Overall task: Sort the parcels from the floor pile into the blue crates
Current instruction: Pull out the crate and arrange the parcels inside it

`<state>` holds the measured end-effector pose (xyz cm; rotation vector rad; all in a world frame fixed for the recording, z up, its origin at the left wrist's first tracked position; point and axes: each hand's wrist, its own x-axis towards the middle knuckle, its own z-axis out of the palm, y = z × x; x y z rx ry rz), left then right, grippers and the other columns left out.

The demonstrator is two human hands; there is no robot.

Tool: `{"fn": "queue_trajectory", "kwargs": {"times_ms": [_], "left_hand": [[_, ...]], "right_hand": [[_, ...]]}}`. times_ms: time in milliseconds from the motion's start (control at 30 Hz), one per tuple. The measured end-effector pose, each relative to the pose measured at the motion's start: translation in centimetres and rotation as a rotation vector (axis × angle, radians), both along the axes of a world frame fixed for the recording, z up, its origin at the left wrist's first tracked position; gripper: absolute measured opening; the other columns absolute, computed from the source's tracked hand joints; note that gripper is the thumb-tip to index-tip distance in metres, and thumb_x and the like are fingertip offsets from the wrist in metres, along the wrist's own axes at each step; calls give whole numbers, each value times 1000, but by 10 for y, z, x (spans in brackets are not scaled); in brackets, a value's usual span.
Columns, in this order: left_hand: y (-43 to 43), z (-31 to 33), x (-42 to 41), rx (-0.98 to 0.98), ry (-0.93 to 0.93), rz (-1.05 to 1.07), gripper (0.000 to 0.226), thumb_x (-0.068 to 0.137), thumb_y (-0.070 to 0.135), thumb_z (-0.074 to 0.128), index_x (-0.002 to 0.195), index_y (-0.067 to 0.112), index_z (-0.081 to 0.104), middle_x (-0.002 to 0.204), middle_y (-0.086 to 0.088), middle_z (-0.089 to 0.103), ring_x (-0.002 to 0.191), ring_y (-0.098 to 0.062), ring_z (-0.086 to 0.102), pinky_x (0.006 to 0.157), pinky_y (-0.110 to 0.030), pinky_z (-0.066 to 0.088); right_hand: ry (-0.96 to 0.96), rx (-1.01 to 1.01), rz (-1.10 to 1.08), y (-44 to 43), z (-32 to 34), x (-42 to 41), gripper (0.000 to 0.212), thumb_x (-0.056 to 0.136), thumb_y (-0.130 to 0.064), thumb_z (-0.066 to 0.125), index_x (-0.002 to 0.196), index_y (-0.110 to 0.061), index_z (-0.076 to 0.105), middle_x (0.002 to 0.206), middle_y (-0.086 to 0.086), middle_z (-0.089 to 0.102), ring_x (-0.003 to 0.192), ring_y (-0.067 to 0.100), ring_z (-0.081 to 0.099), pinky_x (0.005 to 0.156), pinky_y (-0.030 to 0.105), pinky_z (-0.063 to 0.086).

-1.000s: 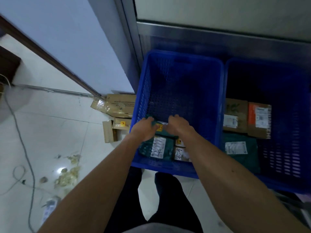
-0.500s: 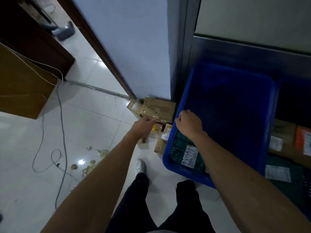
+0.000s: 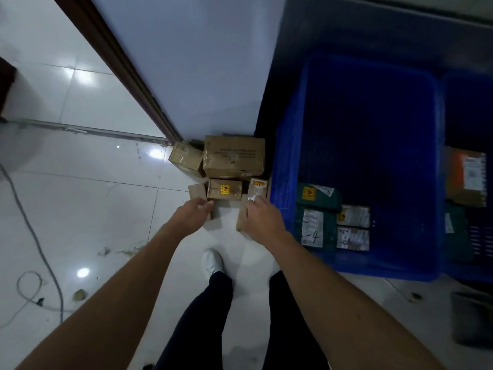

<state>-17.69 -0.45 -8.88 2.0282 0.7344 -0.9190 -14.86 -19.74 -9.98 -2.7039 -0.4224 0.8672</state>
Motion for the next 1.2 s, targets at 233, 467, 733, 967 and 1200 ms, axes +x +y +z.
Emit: {"fn": "queue_trajectory", "kwargs": {"times_ms": [233,467,733,967,1200], "left_hand": [[-4,-138,1,-165,19,62,42,104,45,45,129,15,61,128,-11,63,117,-29,59,107,-49,45],[-28,-277,-3,-306,81,172,41,106,41,45,132,13,59,121,-10,66,114,-27,61,106,-47,46],[-53,-366,7,-364,90,-36,50,107,35,42,155,21,36,157,-8,42,141,-27,42,112,-35,35],[-74,-394,25,-444,26,20,50,109,28,40,156,18,30,153,-10,46,139,-28,45,107,-33,36],[-83,-411,45,-431,-3,-1,43,106,30,41,147,15,41,143,-8,56,130,-26,53,111,-43,42]], "right_hand": [[186,-115,-160,15,-140,-28,36,103,-32,39,126,-10,56,133,12,53,116,30,53,83,39,41],[164,-159,-425,19,-282,-46,44,101,-36,46,141,-18,47,142,8,48,119,26,55,77,33,44],[62,-109,-900,27,-388,-30,70,99,-27,54,157,-8,19,150,20,38,129,36,48,88,38,43],[42,33,-1130,19,-430,-8,63,98,-26,58,149,-2,30,146,22,43,130,37,47,90,35,39],[59,179,-1196,19,-432,-5,57,95,-19,60,147,-11,39,144,12,51,129,31,51,100,39,43]]}}
